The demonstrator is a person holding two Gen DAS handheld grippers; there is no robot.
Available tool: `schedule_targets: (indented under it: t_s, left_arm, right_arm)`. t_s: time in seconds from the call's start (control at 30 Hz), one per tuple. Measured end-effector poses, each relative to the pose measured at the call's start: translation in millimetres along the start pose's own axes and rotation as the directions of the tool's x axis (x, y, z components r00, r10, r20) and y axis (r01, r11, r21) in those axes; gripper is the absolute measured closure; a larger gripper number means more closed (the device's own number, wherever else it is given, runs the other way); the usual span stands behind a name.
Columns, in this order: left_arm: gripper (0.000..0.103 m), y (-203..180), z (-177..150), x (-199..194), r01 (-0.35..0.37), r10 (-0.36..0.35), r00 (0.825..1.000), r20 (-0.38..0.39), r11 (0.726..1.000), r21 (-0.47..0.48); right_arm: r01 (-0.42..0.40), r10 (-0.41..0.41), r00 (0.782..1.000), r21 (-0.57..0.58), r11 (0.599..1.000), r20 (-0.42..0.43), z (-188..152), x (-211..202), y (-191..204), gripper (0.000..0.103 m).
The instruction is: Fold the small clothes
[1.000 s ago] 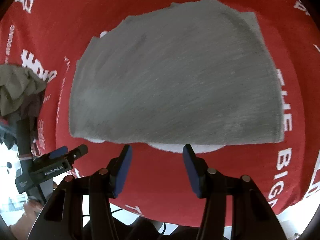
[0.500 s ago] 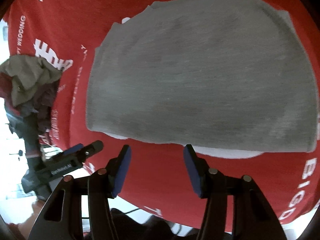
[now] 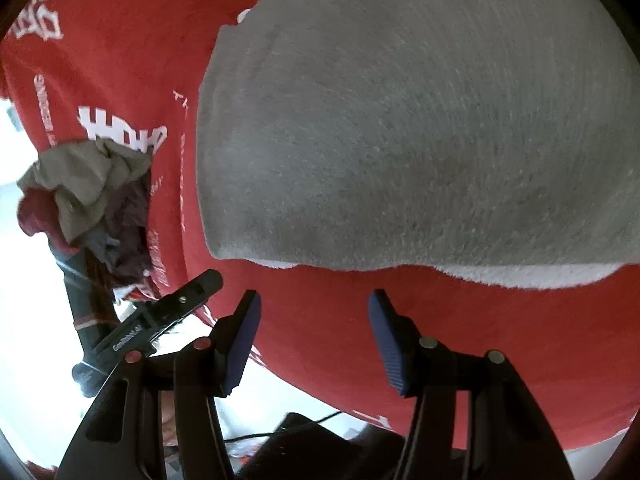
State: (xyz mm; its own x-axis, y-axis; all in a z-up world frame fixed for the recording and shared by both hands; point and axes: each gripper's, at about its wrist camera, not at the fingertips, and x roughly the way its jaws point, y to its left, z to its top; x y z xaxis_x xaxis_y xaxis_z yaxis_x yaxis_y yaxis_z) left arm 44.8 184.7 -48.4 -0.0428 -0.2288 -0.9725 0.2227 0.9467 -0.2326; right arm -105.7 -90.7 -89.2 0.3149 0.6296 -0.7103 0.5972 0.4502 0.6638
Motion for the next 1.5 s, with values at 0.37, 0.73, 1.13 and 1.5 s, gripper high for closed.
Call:
schedule_targets:
  t_s: [0.37, 0.73, 1.13, 1.5]
  left_arm:
    - [0.004, 37.7, 0.3, 6.0, 0.267, -0.276, 0.96, -0.05, 0.954, -0.132]
    - [0.004, -9.6, 3.9, 21.2, 0.363, -0.371, 0.928, -0.032, 0.92, -0.147]
    - [0.005, -47.5, 47.8, 29.8, 0.449, -0.438, 0.894, 0.097, 0.872, -0.194]
    - [0.076, -75.0, 66.1, 14.2, 0.043, -0.052, 0.984, 0.172, 0.997, 0.057]
  right_arm:
    - [-0.198, 0.19, 0.979, 0.135, 0.971, 0.072, 8.1, 17.0, -19.7, 0.042]
    - [-0.274, 0.249, 0.958, 0.208, 0.939, 0.14, 31.9, 30.5, -12.2, 0.094]
    - [-0.29, 0.28, 0.953, 0.073, 0.954, 0.119, 40.9, 4.9, 10.6, 0.095]
    - [-0.191, 0.191, 0.981, -0.023, 0.981, 0.005, 40.5, 3.8, 22.8, 0.09]
